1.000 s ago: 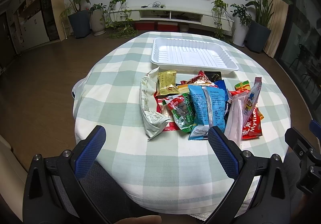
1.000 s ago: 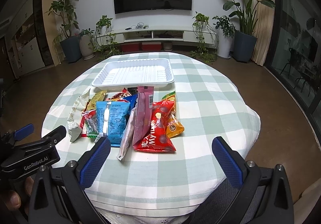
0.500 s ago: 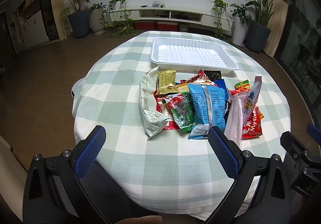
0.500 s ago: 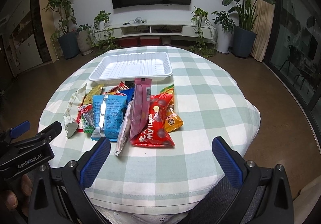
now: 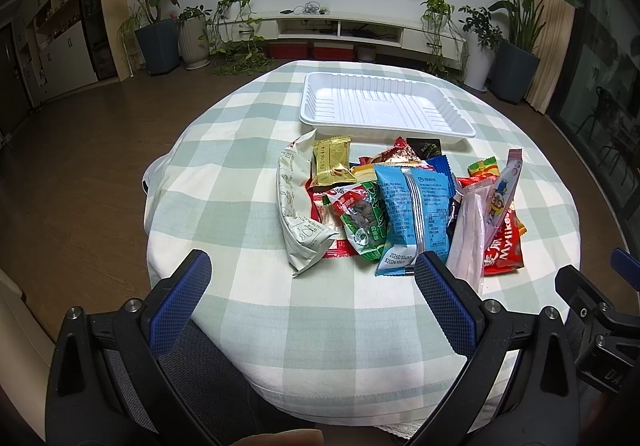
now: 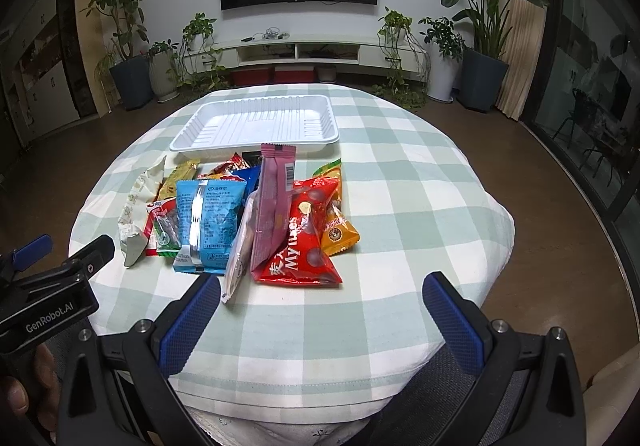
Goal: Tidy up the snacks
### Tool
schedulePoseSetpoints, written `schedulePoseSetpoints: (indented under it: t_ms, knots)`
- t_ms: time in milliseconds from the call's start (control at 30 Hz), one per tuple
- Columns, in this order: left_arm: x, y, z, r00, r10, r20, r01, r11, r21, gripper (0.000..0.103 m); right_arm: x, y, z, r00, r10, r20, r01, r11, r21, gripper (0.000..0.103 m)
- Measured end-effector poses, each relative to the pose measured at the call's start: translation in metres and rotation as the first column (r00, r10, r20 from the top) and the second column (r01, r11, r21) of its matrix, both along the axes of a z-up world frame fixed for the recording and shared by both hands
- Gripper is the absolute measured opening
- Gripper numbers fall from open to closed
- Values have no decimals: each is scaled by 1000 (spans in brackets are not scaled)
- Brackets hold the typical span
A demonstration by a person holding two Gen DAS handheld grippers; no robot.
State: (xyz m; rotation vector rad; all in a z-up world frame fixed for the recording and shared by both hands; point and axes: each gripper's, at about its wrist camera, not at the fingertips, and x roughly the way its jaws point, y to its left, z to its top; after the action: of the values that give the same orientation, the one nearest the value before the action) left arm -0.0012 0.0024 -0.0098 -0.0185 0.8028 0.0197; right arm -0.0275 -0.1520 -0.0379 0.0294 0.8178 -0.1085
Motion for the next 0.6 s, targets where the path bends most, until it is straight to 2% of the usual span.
schedulePoseSetpoints:
  t_ms: [600]
  knots:
    - [0,0,0,1000,1,-1,-1,1000,-1,103,0,0,-1,1000,1,-1,-1,1000,1,103]
